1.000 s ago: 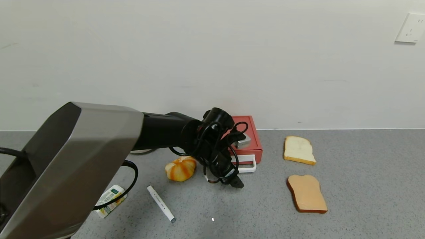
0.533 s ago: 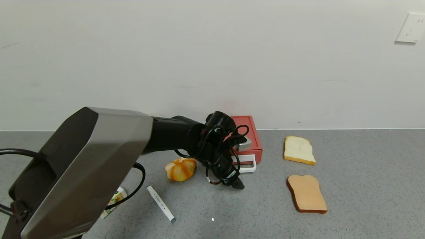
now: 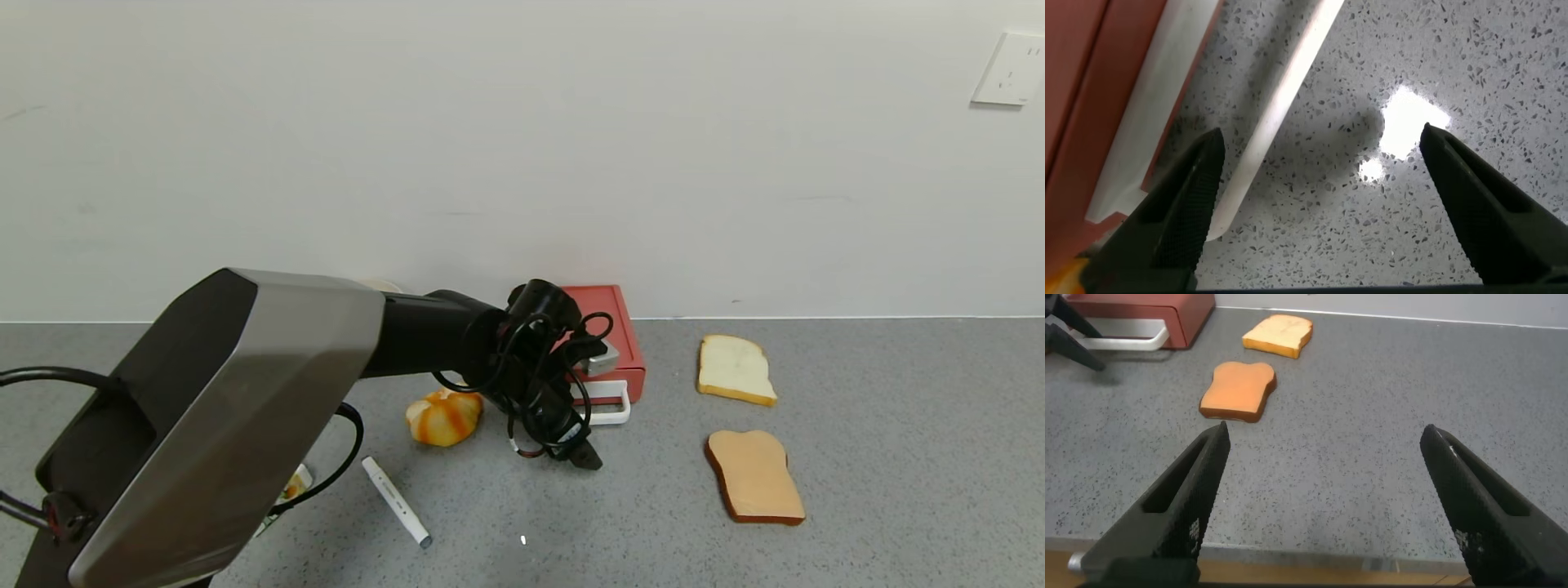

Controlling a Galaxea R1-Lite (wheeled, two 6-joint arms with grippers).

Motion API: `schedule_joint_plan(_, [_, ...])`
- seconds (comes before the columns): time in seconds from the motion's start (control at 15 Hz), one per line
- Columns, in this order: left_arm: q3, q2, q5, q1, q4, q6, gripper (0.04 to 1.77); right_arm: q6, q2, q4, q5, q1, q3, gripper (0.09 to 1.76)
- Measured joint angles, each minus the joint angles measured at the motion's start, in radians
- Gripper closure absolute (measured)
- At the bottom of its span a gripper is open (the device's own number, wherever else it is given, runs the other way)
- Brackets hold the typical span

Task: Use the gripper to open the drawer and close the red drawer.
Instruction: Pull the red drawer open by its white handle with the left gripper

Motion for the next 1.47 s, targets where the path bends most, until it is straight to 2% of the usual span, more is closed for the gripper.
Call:
schedule_joint_plan(0.67, [0.035, -0.003, -0.026, -0.017, 0.008, -0.028, 0.09, 0.000, 0.000, 0.000, 0.000, 0.000, 0.000, 0.14])
schedule_joint_plan(1.0, [0.062, -0.021, -0.030, -0.048, 0.094, -0.055, 0.09, 0.001, 0.000, -0.001, 0.000, 0.000, 0.000, 0.14])
schedule_joint_plan(1.47, [0.166, -0.072, -0.027, -0.091, 0.087, -0.104, 0.08, 0.000, 0.000, -0.001, 0.000, 0.000, 0.000, 0.14])
